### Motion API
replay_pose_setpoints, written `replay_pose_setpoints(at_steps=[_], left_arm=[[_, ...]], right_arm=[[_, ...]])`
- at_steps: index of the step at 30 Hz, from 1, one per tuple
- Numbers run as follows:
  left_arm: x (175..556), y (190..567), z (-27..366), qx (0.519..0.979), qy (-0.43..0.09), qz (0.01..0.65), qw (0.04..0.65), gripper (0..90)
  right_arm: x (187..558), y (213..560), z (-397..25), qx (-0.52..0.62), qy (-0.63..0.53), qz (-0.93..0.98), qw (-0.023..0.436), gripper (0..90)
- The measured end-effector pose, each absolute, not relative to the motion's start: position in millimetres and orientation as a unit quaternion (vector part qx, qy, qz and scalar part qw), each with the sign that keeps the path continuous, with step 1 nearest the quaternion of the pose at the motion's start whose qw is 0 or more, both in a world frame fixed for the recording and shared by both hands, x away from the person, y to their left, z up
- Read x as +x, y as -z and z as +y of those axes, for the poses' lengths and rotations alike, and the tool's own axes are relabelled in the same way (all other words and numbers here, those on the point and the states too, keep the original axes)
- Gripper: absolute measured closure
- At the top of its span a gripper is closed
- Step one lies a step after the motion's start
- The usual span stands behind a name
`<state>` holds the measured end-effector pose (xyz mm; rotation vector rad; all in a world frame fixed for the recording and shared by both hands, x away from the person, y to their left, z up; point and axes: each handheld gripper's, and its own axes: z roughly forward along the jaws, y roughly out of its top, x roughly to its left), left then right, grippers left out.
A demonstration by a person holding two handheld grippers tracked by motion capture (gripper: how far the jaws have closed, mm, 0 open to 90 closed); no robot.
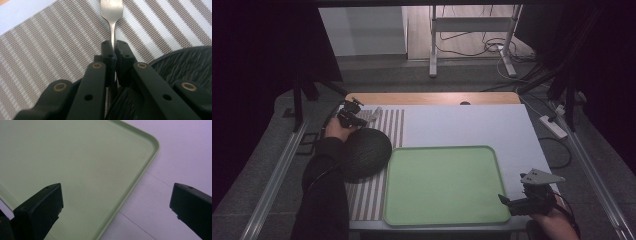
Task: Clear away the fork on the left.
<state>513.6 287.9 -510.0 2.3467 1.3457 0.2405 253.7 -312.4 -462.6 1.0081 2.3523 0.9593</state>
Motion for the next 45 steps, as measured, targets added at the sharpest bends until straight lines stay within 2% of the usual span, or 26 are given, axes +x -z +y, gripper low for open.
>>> replay_pose_setpoints(at_steps=[11,16,26,30,45], left_arm=[[500.1,499.7,325.0,0.823,-0.093,0.518,0.212,85.5],[496.6,494.6,330.8,0.82,-0.095,0.522,0.216,85.6],[493.5,486.1,333.9,0.827,-0.101,0.521,0.185,85.6],[487.4,481.4,340.8,0.829,-0.087,0.525,0.17,85.6],[451.7,479.1,316.7,0.847,-0.057,0.507,0.151,85.6]], right_arm=[[253.8,462.4,-312.2,0.361,-0.342,0.844,0.203,0.0],[253.9,462.4,-312.2,0.362,-0.342,0.843,0.202,0.0],[254.4,462.6,-312.7,0.364,-0.344,0.842,0.201,0.0],[254.4,462.6,-312.5,0.364,-0.343,0.842,0.201,0.0],[253.8,462.5,-312.3,0.363,-0.341,0.843,0.203,0.0]])
